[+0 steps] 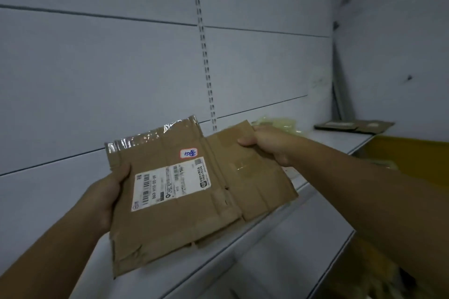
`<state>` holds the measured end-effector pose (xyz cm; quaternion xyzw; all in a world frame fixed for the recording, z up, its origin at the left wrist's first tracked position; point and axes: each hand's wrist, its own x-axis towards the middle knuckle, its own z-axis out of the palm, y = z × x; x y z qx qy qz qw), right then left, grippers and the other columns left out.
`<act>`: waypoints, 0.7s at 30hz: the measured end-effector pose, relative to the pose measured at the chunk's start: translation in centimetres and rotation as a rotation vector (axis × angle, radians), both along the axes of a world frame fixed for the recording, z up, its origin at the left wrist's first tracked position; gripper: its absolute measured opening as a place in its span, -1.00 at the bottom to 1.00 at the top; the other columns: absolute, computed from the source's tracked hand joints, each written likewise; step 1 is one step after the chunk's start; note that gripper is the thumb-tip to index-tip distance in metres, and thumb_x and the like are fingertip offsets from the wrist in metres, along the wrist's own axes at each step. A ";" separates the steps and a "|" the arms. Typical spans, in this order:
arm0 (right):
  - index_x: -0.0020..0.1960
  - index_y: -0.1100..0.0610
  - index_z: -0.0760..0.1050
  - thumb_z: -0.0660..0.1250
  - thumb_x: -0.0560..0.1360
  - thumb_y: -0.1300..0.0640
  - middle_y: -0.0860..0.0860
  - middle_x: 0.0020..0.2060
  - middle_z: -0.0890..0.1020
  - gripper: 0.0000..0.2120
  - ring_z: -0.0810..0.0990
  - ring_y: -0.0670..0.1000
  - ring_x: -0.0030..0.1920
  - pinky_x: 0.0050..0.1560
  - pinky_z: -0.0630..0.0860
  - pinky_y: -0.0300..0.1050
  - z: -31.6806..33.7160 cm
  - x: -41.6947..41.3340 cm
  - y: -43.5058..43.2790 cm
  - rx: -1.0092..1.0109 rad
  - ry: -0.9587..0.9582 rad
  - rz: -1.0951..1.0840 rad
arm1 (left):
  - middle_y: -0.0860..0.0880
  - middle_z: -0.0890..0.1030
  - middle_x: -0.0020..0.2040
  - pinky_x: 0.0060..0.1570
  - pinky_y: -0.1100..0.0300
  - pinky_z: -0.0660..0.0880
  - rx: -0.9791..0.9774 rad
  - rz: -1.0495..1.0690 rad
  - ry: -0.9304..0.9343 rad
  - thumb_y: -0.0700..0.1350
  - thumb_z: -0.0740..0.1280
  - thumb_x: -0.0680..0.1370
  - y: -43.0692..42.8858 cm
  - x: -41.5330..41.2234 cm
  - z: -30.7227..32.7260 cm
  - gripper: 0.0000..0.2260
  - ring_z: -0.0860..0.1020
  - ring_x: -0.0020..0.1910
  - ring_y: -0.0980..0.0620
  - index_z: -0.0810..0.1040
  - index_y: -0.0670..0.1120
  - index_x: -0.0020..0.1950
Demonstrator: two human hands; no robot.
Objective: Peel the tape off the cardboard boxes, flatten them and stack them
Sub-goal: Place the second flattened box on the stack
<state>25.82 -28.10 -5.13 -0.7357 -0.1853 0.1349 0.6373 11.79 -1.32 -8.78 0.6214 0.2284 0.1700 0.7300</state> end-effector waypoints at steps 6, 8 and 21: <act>0.15 0.14 0.52 0.30 0.52 0.20 0.09 -0.07 0.66 -0.78 0.64 0.06 -0.14 -0.23 0.57 -0.12 0.3 4.4 -18.4 0.054 -0.014 -0.268 | -0.13 0.71 -0.29 -0.23 -0.03 0.52 0.004 -0.293 -0.023 0.08 0.26 0.56 -15.4 11.0 2.7 -0.70 0.68 -0.34 -0.12 0.59 -0.14 -0.02; 0.19 0.14 0.50 0.30 0.51 0.18 0.11 -0.02 0.65 -0.75 0.64 0.10 -0.08 -0.19 0.56 -0.08 -0.9 5.7 -25.0 0.063 -0.007 -0.390 | -0.14 0.72 -0.19 -0.25 -0.03 0.60 -0.004 -0.443 -0.012 0.05 0.24 0.57 -21.5 14.4 2.7 -0.72 0.69 -0.30 -0.09 0.60 -0.13 0.00; 0.15 0.22 0.46 0.24 0.56 0.15 0.16 -0.08 0.60 -0.79 0.59 0.19 -0.13 -0.21 0.51 0.03 -7.4 11.3 -47.3 0.213 0.046 -1.076 | -0.21 0.61 0.12 0.03 -0.14 0.52 -0.540 -0.921 -0.034 -0.19 0.26 0.54 -48.6 30.1 -4.3 -0.77 0.57 0.09 -0.20 0.49 -0.10 0.19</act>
